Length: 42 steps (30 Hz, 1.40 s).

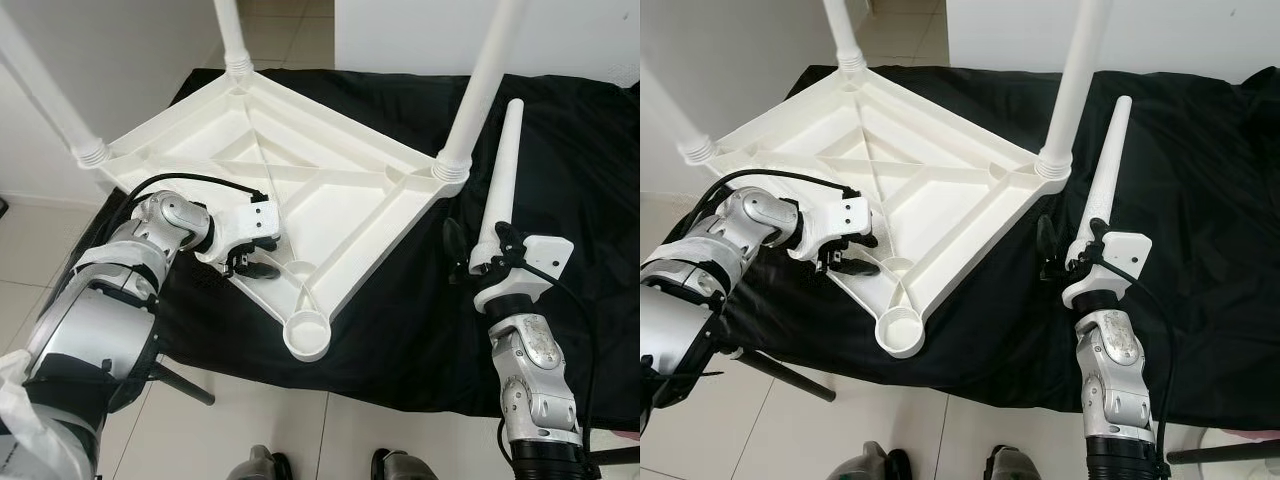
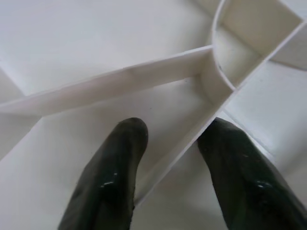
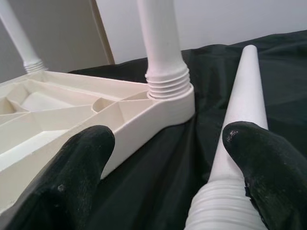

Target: Building children table

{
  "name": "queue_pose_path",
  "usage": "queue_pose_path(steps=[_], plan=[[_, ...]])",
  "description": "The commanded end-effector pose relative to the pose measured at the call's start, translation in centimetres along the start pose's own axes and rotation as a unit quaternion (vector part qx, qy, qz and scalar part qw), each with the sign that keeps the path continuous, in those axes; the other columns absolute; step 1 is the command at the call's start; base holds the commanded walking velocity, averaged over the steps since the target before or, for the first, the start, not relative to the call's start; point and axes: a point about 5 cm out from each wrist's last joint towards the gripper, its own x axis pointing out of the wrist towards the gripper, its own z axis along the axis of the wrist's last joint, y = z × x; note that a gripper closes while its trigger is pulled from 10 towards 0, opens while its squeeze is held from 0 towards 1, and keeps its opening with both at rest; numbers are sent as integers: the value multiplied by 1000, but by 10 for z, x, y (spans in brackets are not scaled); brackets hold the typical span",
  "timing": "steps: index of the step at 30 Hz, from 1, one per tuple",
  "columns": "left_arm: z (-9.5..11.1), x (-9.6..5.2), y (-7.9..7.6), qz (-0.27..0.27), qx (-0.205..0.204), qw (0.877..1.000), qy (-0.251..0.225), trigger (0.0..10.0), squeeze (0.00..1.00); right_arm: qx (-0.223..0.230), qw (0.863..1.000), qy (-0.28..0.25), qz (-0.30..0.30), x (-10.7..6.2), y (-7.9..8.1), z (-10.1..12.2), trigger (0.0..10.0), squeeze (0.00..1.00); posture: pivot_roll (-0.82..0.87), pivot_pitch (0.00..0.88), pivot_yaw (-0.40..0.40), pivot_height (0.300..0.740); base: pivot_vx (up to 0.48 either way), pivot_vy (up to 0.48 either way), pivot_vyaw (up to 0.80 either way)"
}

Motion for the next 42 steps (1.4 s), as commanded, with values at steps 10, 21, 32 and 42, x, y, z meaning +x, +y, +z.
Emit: queue_pose_path(steps=[10, 21, 32, 42], plan=[[-18, 9, -17, -34, -45, 998, -4, 0, 0, 16, 998, 54, -12, -7, -2, -22, 10000, 0, -61, 167, 127, 740, 0, 0, 0], [-17, 6, -18, -43, -44, 998, -22, 0, 0, 17, 999, 48, -6, -5, 3, -21, 10000, 0, -59, 158, 123, 740, 0, 0, 0], [-10, 9, -23, -77, -6, 996, -39, 10000, 0, 21, 999, 46, -5, -3, 6, -23, 10000, 0, -51, 138, 122, 740, 0, 0, 0], [-4, 3, -22, -110, -30, 991, -70, 10000, 1000, 21, 999, 38, -17, -1, 5, -22, 10000, 0, -45, 136, 120, 740, 0, 0, 0]])
